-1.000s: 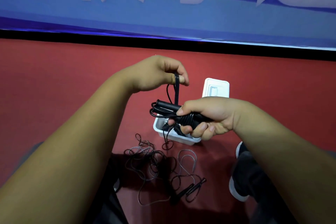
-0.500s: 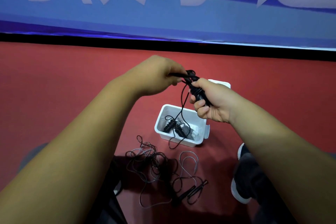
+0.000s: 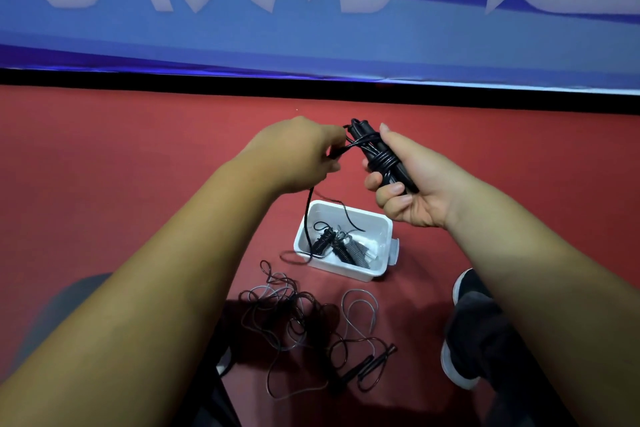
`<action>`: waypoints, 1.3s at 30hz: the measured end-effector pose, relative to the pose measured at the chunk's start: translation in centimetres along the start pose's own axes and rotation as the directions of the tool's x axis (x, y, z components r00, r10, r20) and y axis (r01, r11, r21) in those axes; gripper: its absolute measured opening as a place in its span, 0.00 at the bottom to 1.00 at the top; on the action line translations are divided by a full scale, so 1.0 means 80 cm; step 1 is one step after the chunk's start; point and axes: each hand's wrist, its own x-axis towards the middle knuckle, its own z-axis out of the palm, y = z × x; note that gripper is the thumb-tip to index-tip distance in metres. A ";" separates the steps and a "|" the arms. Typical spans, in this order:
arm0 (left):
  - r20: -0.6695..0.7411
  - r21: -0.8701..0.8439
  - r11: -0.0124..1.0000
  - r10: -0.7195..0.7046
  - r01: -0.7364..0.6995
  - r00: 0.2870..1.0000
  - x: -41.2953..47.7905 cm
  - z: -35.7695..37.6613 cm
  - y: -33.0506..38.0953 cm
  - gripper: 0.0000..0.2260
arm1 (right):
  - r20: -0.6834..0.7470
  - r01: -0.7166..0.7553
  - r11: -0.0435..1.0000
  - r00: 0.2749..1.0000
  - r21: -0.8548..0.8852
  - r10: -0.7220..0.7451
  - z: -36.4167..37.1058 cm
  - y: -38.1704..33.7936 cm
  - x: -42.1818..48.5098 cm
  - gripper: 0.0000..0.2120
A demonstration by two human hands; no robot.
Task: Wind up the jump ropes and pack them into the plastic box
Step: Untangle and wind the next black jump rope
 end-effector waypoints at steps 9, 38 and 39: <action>-0.062 -0.147 0.989 -0.012 0.002 0.998 0.000 0.007 0.004 0.06 | -0.100 0.086 0.996 0.991 0.014 -0.084 0.005 -0.003 -0.004 0.26; 0.148 -0.570 0.806 -0.088 0.158 0.985 -0.002 0.007 -0.013 0.09 | 0.081 0.141 0.990 0.987 -0.032 -0.138 0.010 -0.025 -0.029 0.20; 0.139 -0.551 0.820 -0.097 0.159 0.985 0.000 0.010 -0.014 0.08 | 0.125 0.111 0.993 0.987 -0.051 -0.104 0.012 -0.022 -0.030 0.21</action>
